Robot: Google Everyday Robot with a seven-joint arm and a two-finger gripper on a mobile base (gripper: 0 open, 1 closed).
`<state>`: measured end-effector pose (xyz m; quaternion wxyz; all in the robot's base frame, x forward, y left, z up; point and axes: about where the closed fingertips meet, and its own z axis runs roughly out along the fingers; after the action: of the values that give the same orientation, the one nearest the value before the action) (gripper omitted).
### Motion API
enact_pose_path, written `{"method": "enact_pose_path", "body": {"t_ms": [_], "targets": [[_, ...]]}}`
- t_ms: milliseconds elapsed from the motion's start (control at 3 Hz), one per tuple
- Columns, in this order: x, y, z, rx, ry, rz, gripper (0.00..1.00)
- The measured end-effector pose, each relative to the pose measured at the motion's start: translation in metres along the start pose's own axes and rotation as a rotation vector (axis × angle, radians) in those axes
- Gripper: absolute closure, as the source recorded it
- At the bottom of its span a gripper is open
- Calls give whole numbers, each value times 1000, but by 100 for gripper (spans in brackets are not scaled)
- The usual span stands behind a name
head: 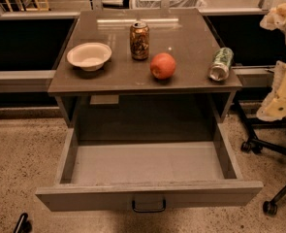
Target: Place green can into top drawer
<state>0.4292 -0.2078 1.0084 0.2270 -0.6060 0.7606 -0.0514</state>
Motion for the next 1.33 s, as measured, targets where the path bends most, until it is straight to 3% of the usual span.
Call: {"method": "enact_pose_path", "body": {"t_ms": [333,667,1000,1333], "targets": [[0,0,0,0,0,0,0],[14,-31,12,29,27,94,0],[58,-97,38,98,77,290,0],[94,-157,70,149,44,458,0]]}}
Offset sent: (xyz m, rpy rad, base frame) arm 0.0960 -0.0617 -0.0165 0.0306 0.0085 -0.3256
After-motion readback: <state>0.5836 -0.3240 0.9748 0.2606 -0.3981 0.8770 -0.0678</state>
